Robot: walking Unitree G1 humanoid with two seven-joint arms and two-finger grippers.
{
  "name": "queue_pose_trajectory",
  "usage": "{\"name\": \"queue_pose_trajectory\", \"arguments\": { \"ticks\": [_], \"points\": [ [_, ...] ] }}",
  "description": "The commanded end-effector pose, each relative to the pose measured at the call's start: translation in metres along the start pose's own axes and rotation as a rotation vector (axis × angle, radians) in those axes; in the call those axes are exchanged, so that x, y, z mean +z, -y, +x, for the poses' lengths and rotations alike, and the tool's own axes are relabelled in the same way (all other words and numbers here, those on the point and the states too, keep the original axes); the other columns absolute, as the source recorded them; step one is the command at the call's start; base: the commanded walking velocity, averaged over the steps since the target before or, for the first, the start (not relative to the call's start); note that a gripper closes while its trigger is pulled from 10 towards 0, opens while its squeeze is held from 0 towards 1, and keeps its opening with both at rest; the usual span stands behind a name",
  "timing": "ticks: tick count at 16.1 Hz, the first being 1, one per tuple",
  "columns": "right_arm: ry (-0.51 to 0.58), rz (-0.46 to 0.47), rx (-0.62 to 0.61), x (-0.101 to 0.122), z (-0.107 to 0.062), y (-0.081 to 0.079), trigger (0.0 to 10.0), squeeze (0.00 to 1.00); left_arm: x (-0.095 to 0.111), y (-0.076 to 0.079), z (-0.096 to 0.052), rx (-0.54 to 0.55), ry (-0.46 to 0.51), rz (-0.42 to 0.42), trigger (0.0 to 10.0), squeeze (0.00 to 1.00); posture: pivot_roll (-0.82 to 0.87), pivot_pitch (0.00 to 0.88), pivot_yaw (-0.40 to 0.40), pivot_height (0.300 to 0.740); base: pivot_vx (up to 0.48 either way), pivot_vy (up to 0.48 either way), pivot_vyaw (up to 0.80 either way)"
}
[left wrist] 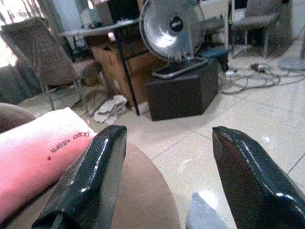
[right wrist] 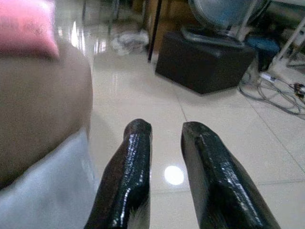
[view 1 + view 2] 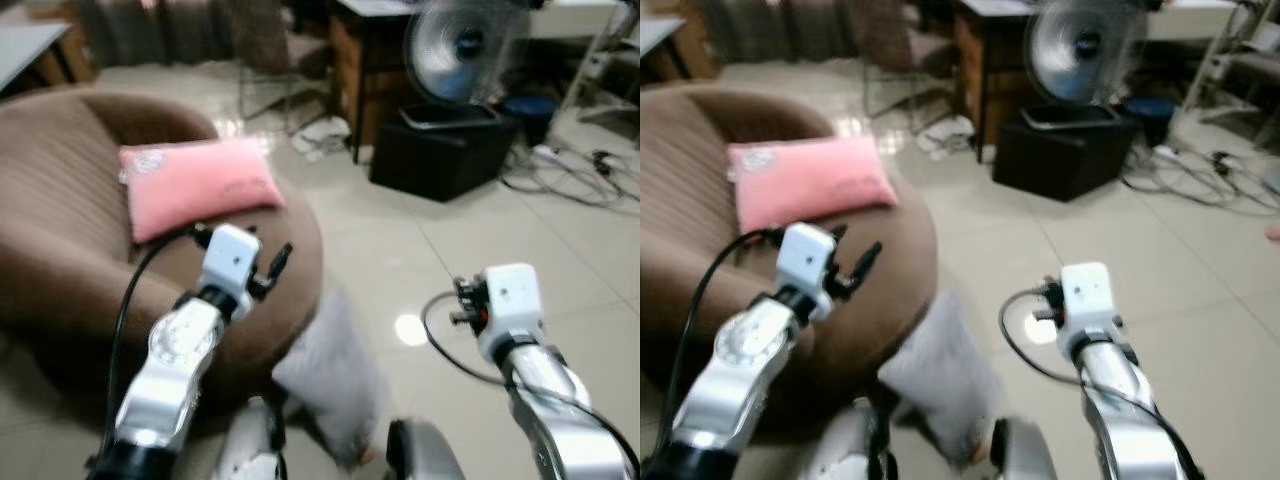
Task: Move the pillow to the sofa from floor
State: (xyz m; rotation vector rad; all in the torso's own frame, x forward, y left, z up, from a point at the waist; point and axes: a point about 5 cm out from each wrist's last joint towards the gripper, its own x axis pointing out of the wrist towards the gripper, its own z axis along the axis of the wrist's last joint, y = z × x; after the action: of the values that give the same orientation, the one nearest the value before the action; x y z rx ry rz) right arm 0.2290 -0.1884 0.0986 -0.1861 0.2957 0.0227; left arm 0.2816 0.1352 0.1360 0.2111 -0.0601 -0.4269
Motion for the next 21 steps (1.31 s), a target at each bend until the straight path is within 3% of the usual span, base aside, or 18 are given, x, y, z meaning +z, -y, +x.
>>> {"name": "queue_pose_trajectory", "arguments": {
  "ticks": [1,8,14,21],
  "points": [
    [0.031,-0.008,0.018,0.0094,0.0042,-0.0031,10.0,0.0,-0.0092,-0.0041,-0.0063,0.028,-0.037,-0.004,10.0,0.0,-0.04,0.042,0.023,0.58,0.0,0.0,0.0],
    [0.015,0.007,0.032,0.003,0.0021,-0.0066,10.0,0.0,-0.0094,-0.0028,-0.0024,0.004,-0.042,-0.009,10.0,0.0,-0.04,0.048,0.035,0.57,0.0,0.0,0.0],
    [0.026,0.012,0.028,0.0024,0.0024,-0.0032,10.0,0.0,-0.0134,-0.0038,0.0029,0.008,-0.055,-0.018,10.0,0.0,-0.04,0.052,0.048,0.57,0.263,0.0,-0.69],
    [0.036,-0.022,0.048,0.0036,0.0029,-0.0038,10.0,0.0,-0.0133,-0.0084,0.0029,0.039,-0.058,-0.007,10.0,0.0,-0.04,0.058,0.043,0.57,0.26,0.0,0.0]
  ]
}}
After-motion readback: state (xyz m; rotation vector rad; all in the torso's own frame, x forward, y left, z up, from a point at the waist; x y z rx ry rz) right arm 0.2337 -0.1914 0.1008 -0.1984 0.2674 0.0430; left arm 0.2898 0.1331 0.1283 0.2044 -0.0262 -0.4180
